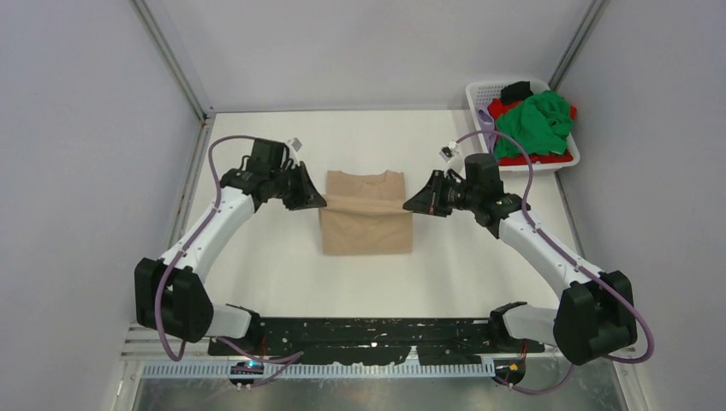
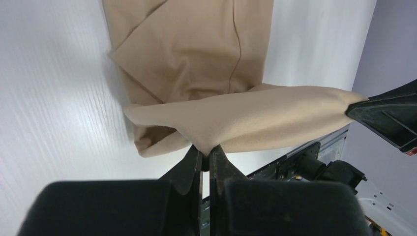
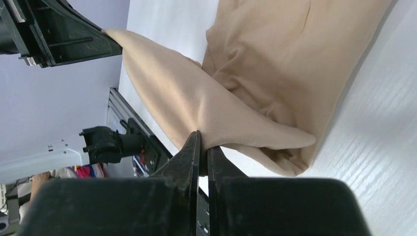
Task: Fold and stack the t-shirts
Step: Fold the long partially folded tshirt into a neat square
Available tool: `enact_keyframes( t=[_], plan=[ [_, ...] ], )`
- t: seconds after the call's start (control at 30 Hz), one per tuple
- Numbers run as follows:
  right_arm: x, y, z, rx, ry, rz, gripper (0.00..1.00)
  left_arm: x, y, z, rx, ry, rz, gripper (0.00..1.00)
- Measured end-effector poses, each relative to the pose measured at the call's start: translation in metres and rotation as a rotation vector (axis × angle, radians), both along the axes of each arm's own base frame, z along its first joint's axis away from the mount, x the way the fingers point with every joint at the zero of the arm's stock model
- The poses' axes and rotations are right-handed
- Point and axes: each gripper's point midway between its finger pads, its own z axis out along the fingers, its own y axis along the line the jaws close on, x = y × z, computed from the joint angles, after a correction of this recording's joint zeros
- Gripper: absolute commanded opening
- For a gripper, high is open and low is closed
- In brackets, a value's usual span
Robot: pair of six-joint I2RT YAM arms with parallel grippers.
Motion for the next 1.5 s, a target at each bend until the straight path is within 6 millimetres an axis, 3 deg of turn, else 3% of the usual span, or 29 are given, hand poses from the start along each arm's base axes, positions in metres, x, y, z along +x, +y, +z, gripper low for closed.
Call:
enact_keyframes(
  t=[0.3, 0.67, 0.9, 0.93, 1.0, 1.07, 1.1, 1.13, 1.17, 1.2, 1.23, 1.37, 1.5],
  plan=[
    [0.053, 0.001, 0.002, 0.044, -0.011, -0.056, 0.05, 0.052, 0.001, 0.0, -0.008, 0.0, 0.008, 0.0],
    [0.11, 0.004, -0.038, 0.059, 0.055, -0.125, 0.05, 0.109, -0.001, -0.04, 0.022, 0.073, 0.026, 0.0],
    [0.132, 0.003, -0.062, 0.039, 0.088, -0.165, 0.05, 0.14, -0.004, -0.062, 0.03, 0.107, 0.038, 0.0],
    [0.136, 0.003, -0.064, 0.038, 0.09, -0.17, 0.05, 0.143, -0.004, -0.066, 0.031, 0.113, 0.039, 0.02],
    [0.145, 0.004, -0.068, 0.037, 0.092, -0.179, 0.09, 0.148, -0.004, -0.075, 0.034, 0.13, 0.045, 0.21],
    [0.152, 0.004, -0.074, 0.038, 0.101, -0.189, 0.22, 0.152, -0.003, -0.082, 0.038, 0.142, 0.053, 0.37],
    [0.156, 0.003, -0.078, 0.037, 0.106, -0.195, 0.42, 0.154, -0.002, -0.085, 0.039, 0.148, 0.06, 0.51],
    [0.16, 0.003, -0.083, 0.037, 0.113, -0.201, 0.51, 0.156, -0.001, -0.088, 0.038, 0.154, 0.067, 0.63],
    [0.164, 0.002, -0.086, 0.04, 0.123, -0.21, 0.69, 0.16, -0.001, -0.089, 0.036, 0.156, 0.071, 0.73],
    [0.169, 0.001, -0.091, 0.036, 0.127, -0.217, 0.79, 0.163, -0.001, -0.089, 0.031, 0.158, 0.078, 0.86],
    [0.172, 0.001, -0.093, 0.041, 0.137, -0.225, 0.98, 0.166, -0.001, -0.088, 0.023, 0.154, 0.08, 0.98],
    [0.179, 0.0, -0.09, 0.042, 0.126, -0.227, 0.95, 0.174, -0.008, -0.076, -0.036, 0.116, 0.071, 0.99],
    [0.175, -0.003, -0.08, 0.038, 0.1, -0.222, 0.95, 0.167, -0.013, -0.058, -0.067, 0.069, 0.049, 1.0]
  ],
)
